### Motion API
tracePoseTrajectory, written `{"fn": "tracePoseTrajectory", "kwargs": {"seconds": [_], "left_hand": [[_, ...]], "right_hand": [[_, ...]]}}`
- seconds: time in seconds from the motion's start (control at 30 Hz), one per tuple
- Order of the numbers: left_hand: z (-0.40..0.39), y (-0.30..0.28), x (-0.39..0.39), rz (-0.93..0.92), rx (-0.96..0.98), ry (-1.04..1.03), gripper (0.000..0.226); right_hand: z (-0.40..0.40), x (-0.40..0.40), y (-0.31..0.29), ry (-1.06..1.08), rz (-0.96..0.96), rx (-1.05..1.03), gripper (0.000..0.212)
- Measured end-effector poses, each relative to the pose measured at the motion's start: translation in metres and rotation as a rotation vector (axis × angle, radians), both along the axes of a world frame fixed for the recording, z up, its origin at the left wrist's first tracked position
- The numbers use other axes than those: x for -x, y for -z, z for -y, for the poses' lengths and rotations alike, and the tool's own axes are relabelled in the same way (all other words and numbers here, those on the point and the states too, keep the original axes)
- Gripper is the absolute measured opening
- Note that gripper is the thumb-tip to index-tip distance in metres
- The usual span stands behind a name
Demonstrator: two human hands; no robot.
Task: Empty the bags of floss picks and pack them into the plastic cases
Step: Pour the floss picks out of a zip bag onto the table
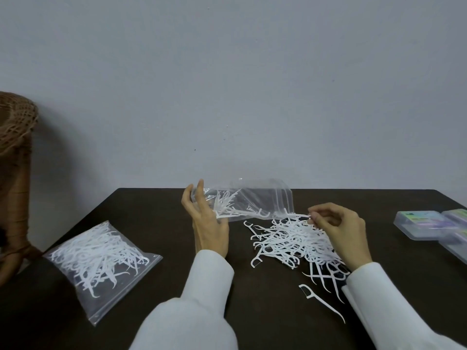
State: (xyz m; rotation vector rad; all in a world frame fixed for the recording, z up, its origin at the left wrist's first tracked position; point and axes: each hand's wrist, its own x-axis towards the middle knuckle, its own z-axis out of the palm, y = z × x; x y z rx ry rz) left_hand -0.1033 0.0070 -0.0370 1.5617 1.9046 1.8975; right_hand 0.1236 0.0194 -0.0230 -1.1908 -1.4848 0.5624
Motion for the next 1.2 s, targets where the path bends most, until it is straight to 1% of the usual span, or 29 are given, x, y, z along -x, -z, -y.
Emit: {"fn": "tracePoseTrajectory", "kwargs": {"seconds": [0.1,0.2,0.3,0.4,0.5,0.57,0.6,0.67,0.7,0.77,0.83,0.87,0.93,0.97,1.03,1.1,1.2], "left_hand": [[-0.001,0.000,0.001,0.041,-0.001,-0.041,0.092],[0.000,-0.004,0.001,0.135,0.027,-0.102,0.089],[0.002,-0.007,0.000,0.178,0.054,-0.127,0.089],[0.002,-0.005,-0.001,0.172,0.034,-0.094,0.089],[0.002,-0.003,-0.004,0.150,0.050,-0.038,0.093],[0.001,-0.002,-0.007,0.126,0.040,0.013,0.095],[0.001,-0.001,-0.009,0.118,0.025,0.040,0.095],[0.000,0.000,-0.012,0.113,0.004,0.083,0.095],[-0.001,0.000,-0.014,0.114,0.006,0.101,0.096],[-0.002,0.001,-0.015,0.125,0.008,0.141,0.099],[-0.001,0.000,-0.015,0.150,-0.015,0.167,0.100],[0.000,-0.001,-0.015,0.174,-0.030,0.159,0.101],[0.001,-0.003,-0.014,0.266,-0.031,0.121,0.104],[0.001,-0.003,-0.012,0.317,-0.003,0.102,0.104],[-0.001,-0.001,-0.008,0.397,0.078,0.101,0.095],[-0.004,0.001,-0.004,0.431,0.128,0.127,0.079],[-0.006,0.000,-0.004,0.317,0.147,0.137,0.052]], "right_hand": [[-0.003,-0.003,0.003,0.113,-0.002,-0.005,0.014],[-0.006,-0.007,0.006,0.188,0.044,0.060,0.013],[-0.008,-0.006,0.011,0.190,0.138,0.115,0.012],[-0.007,-0.002,0.012,0.140,0.210,0.095,0.015],[-0.001,0.004,0.007,0.006,0.161,-0.026,0.023],[0.003,0.008,0.003,-0.091,0.127,-0.074,0.020],[0.003,0.010,0.003,-0.137,0.122,-0.062,0.017],[0.002,0.012,0.006,-0.213,0.111,0.034,0.014],[0.002,0.013,0.008,-0.248,0.074,0.098,0.016],[0.001,0.014,0.008,-0.322,-0.076,0.199,0.022],[0.002,0.013,0.005,-0.354,-0.172,0.238,0.025],[0.002,0.013,0.003,-0.355,-0.196,0.242,0.023],[0.001,0.012,0.002,-0.343,-0.175,0.237,0.020],[0.001,0.012,0.003,-0.339,-0.153,0.241,0.024],[0.002,0.014,0.003,-0.345,-0.169,0.263,0.033],[0.003,0.014,0.003,-0.354,-0.205,0.284,0.036],[0.002,0.013,0.003,-0.358,-0.241,0.326,0.032]]}}
